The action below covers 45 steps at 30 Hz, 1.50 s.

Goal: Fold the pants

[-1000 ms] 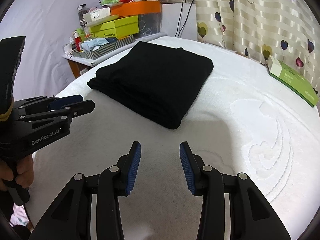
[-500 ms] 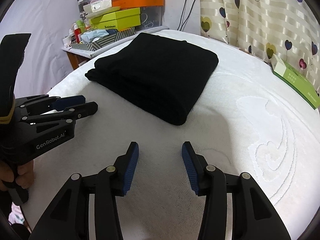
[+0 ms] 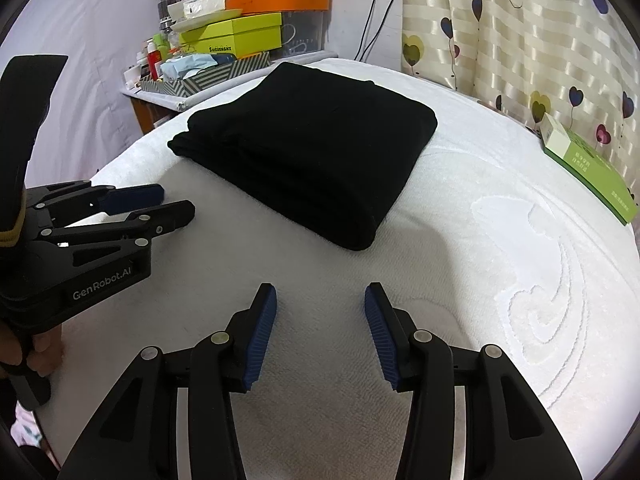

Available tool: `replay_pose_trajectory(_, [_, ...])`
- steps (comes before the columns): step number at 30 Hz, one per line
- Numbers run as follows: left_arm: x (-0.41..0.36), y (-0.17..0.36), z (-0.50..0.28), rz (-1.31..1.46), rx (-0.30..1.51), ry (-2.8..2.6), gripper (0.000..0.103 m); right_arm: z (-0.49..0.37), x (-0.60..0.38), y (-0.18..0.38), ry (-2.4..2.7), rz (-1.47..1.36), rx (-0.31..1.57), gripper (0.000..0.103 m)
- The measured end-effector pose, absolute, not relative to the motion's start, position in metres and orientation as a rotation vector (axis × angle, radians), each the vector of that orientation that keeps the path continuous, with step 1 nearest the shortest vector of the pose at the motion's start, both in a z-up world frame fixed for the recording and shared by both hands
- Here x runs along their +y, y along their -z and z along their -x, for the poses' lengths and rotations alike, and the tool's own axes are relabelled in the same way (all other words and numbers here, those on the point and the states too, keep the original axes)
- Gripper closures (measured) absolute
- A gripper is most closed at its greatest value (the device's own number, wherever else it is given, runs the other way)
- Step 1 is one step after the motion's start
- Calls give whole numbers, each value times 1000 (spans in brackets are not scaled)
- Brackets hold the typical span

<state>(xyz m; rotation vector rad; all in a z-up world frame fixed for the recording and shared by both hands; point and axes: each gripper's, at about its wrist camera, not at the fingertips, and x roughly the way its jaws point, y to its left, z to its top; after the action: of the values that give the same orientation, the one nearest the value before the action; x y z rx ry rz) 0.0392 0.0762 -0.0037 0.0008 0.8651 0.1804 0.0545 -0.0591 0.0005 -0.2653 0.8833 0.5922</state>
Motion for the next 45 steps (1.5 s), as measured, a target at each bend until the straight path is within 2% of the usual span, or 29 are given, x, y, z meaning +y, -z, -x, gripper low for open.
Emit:
replay_pose_trajectory(3, [79, 4, -39, 12, 866, -188, 58, -54, -59, 0, -593, 264, 884, 56])
replay_pose_trajectory(45, [81, 4, -39, 24, 867, -183, 57, -54, -59, 0, -592, 265, 883, 55])
